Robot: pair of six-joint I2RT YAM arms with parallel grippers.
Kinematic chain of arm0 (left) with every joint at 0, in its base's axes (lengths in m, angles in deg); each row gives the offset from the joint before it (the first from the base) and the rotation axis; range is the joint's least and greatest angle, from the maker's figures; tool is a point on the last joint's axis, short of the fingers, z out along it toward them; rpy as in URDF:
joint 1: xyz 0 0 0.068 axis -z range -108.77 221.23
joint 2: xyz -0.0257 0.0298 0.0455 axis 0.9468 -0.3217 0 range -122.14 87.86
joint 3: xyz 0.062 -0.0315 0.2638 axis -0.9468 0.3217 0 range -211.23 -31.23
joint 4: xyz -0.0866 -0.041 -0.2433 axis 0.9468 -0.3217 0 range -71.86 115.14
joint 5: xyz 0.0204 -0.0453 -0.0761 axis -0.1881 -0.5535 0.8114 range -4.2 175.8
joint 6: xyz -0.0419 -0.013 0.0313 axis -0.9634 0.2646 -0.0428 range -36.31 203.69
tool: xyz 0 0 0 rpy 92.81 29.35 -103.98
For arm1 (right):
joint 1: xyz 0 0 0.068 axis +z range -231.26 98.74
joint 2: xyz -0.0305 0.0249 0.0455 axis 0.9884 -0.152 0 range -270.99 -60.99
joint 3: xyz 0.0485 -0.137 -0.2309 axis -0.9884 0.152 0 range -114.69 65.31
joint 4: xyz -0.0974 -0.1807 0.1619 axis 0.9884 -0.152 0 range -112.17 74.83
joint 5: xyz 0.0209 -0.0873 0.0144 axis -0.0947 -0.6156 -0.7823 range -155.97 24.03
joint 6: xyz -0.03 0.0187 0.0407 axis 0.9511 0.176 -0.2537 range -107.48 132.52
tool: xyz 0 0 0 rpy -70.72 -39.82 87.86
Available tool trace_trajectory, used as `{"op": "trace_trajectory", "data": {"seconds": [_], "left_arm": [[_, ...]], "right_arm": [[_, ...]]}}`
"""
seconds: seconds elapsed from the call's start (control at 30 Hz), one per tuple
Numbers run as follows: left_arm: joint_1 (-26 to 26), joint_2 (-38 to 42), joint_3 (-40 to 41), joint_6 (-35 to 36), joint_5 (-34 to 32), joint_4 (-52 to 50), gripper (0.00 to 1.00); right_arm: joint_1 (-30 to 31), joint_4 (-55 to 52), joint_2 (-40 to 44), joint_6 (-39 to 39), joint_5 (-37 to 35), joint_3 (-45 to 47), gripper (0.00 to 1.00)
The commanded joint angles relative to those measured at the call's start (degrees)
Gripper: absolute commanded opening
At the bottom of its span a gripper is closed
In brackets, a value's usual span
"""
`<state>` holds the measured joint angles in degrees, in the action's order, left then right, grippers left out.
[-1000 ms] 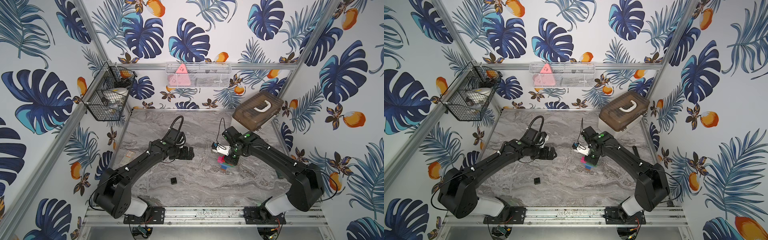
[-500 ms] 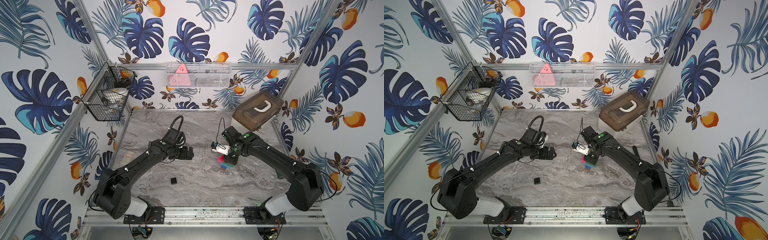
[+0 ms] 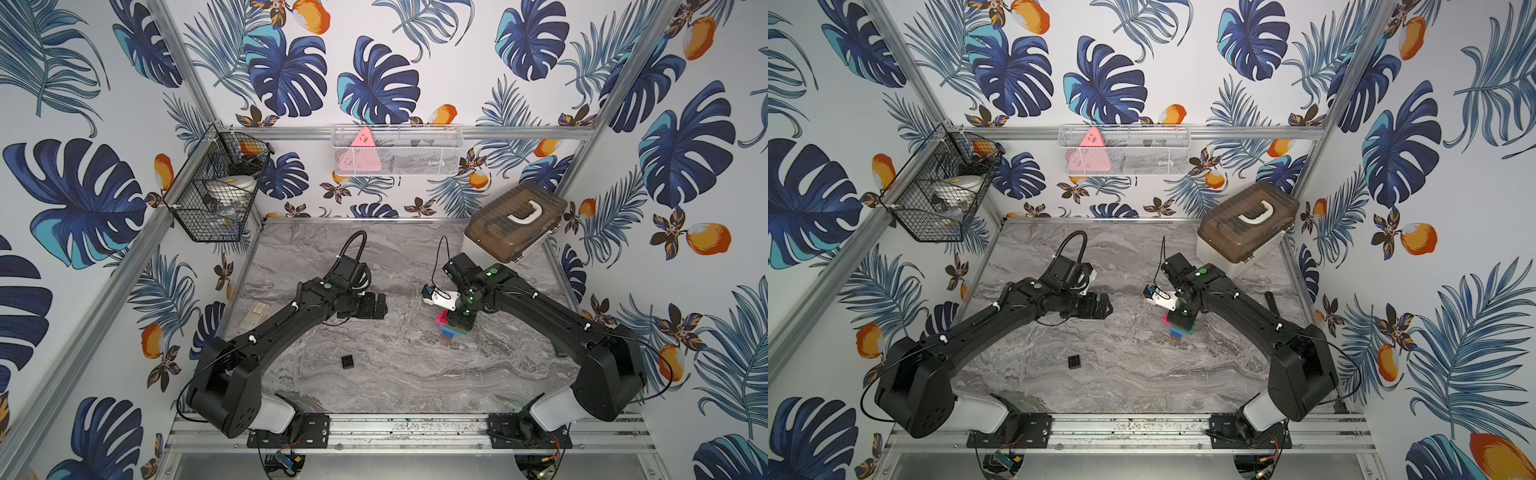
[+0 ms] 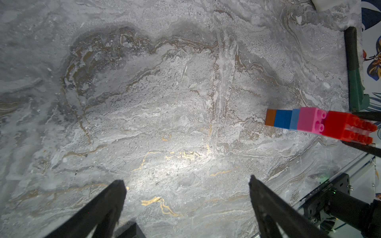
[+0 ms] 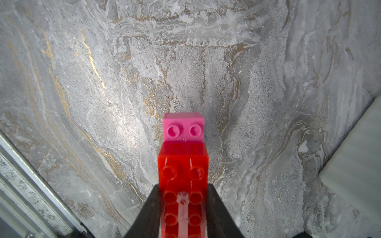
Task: Assemble a spoon with lego
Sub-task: Assemble the lego brick with the lego brick.
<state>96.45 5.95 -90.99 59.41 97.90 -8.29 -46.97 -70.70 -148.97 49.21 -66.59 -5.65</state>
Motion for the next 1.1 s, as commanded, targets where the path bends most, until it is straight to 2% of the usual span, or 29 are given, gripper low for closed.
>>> {"op": "trace_trajectory", "data": {"seconds": [0.0, 0.7, 0.8, 1.07], "left_arm": [[0.1, 0.1, -0.6, 0.2, -0.5, -0.5, 0.99], [0.1, 1.1, -0.1, 0.8, -1.2, -1.5, 0.99], [0.1, 1.2, -0.1, 0.9, -1.3, -1.6, 0.99], [0.0, 1.2, -0.3, 0.8, -1.2, -1.6, 0.99]], "right_arm": [[0.0, -0.4, -0.6, 0.0, -0.3, 1.2, 0.24], [-0.1, -1.9, -1.7, 0.1, 2.0, 4.8, 0.19], [-0.1, -2.5, -1.3, -0.1, 1.3, 3.7, 0.21], [-0.1, -2.2, 1.6, -0.6, -2.2, 3.4, 0.35]]}}
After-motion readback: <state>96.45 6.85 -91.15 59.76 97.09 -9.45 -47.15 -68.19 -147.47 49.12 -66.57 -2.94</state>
